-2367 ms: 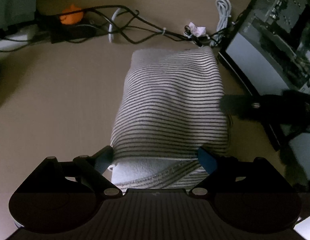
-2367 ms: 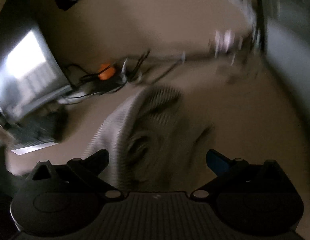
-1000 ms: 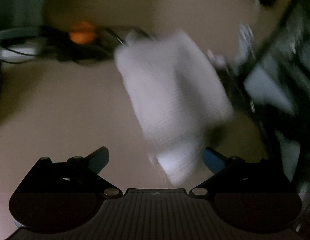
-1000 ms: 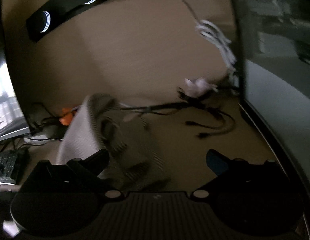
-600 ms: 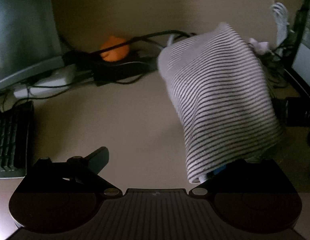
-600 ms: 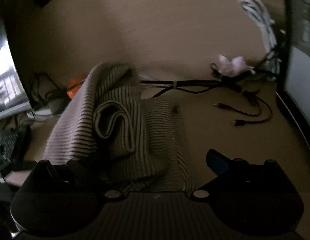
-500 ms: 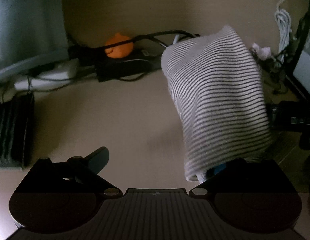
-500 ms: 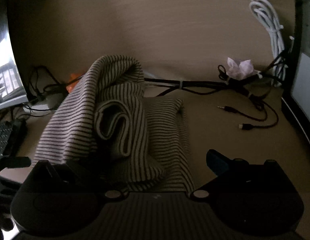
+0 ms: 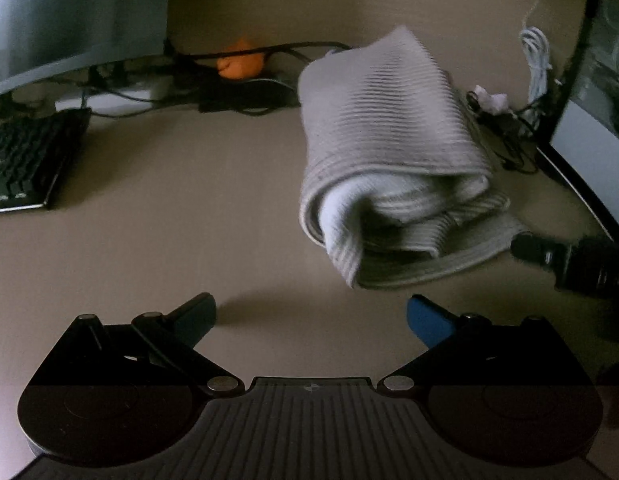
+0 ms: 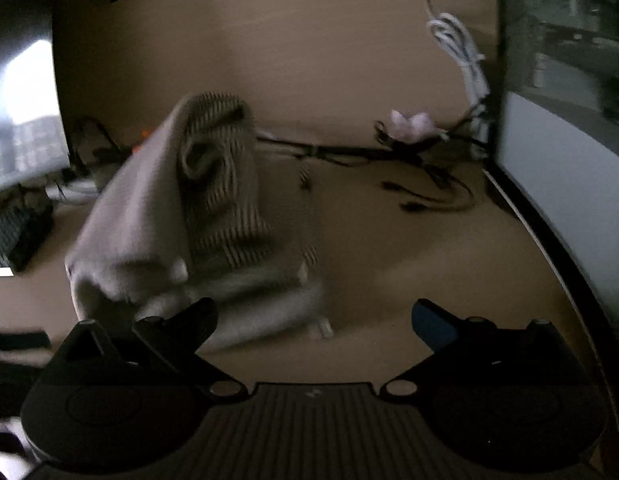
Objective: Fold clothes
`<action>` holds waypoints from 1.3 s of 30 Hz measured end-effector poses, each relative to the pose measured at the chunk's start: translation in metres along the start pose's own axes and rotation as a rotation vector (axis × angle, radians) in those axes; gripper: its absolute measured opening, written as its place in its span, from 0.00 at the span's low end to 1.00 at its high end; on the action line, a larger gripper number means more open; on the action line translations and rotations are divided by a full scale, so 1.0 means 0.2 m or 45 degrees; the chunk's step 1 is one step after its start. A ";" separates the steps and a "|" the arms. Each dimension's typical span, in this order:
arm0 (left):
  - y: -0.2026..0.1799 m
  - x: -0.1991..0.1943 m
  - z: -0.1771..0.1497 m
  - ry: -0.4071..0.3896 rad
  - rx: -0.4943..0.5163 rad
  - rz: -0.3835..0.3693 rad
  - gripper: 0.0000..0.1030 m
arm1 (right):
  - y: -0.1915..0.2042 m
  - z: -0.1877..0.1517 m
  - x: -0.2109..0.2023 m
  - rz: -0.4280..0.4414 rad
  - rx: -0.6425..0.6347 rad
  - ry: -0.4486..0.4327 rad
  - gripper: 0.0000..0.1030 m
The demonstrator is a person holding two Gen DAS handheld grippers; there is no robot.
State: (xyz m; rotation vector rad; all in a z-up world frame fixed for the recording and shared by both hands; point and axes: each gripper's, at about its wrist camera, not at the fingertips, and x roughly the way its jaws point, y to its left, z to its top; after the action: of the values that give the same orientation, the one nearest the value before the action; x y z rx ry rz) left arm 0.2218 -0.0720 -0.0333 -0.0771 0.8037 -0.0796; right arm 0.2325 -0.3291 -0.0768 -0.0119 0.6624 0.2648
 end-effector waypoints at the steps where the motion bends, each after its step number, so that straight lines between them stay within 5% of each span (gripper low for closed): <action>1: -0.02 -0.01 -0.01 -0.010 0.016 -0.006 1.00 | 0.00 -0.03 -0.01 -0.013 0.003 0.025 1.00; 8: -0.15 0.01 -0.11 -0.126 0.217 0.024 1.00 | 0.00 -0.21 -0.05 -0.143 -0.004 0.048 1.00; 39: -0.16 0.07 -0.06 -0.124 0.144 0.054 1.00 | -0.02 -0.19 -0.02 -0.123 -0.013 0.032 1.00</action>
State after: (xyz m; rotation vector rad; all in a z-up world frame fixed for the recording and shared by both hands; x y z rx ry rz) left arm 0.2219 -0.1065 -0.0479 0.0428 0.7016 -0.0802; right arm 0.2083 -0.3374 -0.1043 -0.0573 0.6836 0.1754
